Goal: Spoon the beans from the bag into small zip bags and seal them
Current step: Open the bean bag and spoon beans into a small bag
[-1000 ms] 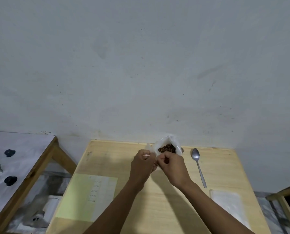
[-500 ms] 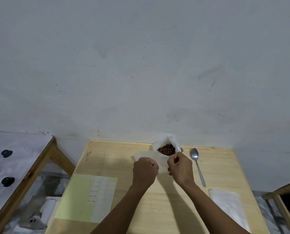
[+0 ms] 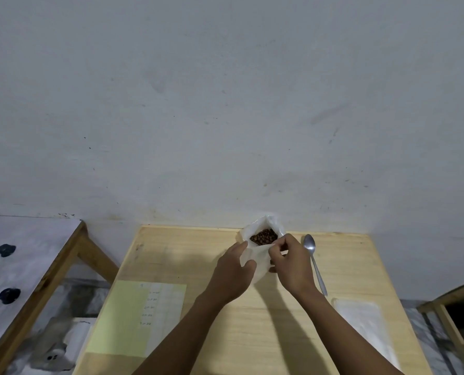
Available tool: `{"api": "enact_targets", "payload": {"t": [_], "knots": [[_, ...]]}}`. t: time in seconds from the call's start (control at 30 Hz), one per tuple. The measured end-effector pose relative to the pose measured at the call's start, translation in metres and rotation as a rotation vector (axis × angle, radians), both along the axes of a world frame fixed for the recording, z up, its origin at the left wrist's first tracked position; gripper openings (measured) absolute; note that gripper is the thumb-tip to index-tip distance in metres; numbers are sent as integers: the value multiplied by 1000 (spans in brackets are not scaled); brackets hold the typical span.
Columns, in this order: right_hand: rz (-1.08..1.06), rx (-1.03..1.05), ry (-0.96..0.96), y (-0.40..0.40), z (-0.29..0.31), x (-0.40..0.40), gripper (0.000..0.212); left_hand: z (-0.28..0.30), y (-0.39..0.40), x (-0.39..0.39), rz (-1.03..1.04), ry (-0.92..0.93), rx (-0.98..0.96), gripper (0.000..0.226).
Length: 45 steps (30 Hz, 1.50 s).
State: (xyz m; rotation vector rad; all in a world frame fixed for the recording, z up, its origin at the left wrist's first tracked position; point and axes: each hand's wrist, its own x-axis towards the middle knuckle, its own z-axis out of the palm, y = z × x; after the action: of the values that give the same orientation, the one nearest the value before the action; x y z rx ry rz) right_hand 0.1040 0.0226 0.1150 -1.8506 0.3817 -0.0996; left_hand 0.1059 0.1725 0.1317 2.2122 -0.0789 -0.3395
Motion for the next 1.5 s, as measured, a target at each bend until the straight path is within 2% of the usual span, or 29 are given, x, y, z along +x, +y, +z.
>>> {"api": "enact_targets", "payload": {"t": [0.17, 0.27, 0.37, 0.47, 0.67, 0.83, 0.97, 1.03, 1.07, 1.17, 1.23, 1.4, 1.5], "knots": [[11, 151, -18, -8, -2, -4, 12, 2, 6, -2, -28, -32, -26, 58], [-57, 343, 34, -12, -1, -4, 14, -3, 8, -3, -61, -130, -21, 59], [-118, 431, 82, -14, 5, -3, 13, -16, 8, -2, -156, -250, 189, 74], [-116, 493, 127, -16, 8, -3, 13, -33, 7, -3, -178, -263, 362, 92], [-130, 599, 223, -22, -3, -5, 9, -47, 4, -5, -142, -476, 331, 79], [-111, 627, 313, -30, -19, -6, 11, -56, 2, -9, -176, -408, 383, 87], [-16, 647, 357, -39, -30, -5, 17, -62, 5, -11, -141, -397, 398, 68], [17, 553, 350, -50, -39, -3, 26, -62, 10, -9, -122, -377, 407, 66], [-12, 424, 330, -59, -46, -1, 30, -62, 13, -8, -110, -367, 410, 67], [-48, -184, 327, -94, -73, 9, 28, -61, 22, -4, -85, -347, 416, 69], [-27, -416, 392, -110, -89, 14, 27, -60, 25, -3, -67, -346, 419, 70], [-23, -564, 505, -114, -111, 26, 26, -54, 28, -3, -41, -348, 405, 70], [-100, -495, 556, -109, -112, 32, 20, -51, 31, -2, -19, -345, 390, 71]]}}
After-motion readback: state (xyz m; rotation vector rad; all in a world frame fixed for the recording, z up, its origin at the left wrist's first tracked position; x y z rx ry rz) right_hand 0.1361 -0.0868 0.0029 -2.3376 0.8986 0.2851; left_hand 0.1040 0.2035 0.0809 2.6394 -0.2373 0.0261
